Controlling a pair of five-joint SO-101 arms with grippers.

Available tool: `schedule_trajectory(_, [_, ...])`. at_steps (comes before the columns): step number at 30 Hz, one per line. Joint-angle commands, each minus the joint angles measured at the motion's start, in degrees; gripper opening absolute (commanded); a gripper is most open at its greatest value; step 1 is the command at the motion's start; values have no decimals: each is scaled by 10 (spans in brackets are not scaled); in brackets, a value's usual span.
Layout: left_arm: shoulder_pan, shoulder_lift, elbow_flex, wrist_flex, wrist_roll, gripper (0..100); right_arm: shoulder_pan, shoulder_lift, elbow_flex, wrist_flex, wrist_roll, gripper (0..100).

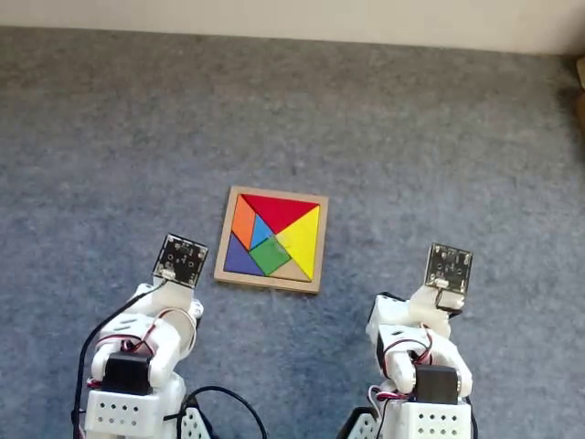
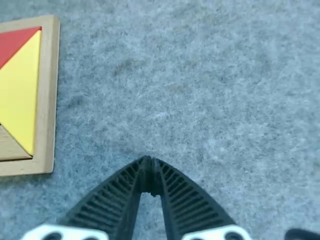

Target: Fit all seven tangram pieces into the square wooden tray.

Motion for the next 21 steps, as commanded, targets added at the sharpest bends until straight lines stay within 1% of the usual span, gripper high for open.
schedule_trajectory(1, [-3,-2,13,12,4,7,2,-10,69,-7,3,5])
schedule_trajectory(7, [-4,-1,13,12,8,7,2,-10,69,-7,3,5])
schedule_trajectory(8, [-4,-1,13,12,18,7,2,-10,69,-7,3,5])
schedule_trajectory(10, [-5,-1,13,14,63,7,-1,-10,69,-7,3,5])
schedule_trajectory(12, [-5,-1,13,15,103,7,-20,-10,69,-6,3,5])
schedule_trajectory(15, [-5,0,13,15,113,7,-38,-10,69,28,6,5])
schedule_trajectory(17, [-5,0,13,15,113,7,-32,-11,72,52,6,5])
schedule_trajectory(21, [-5,0,13,15,113,7,12,-11,72,58,5,5])
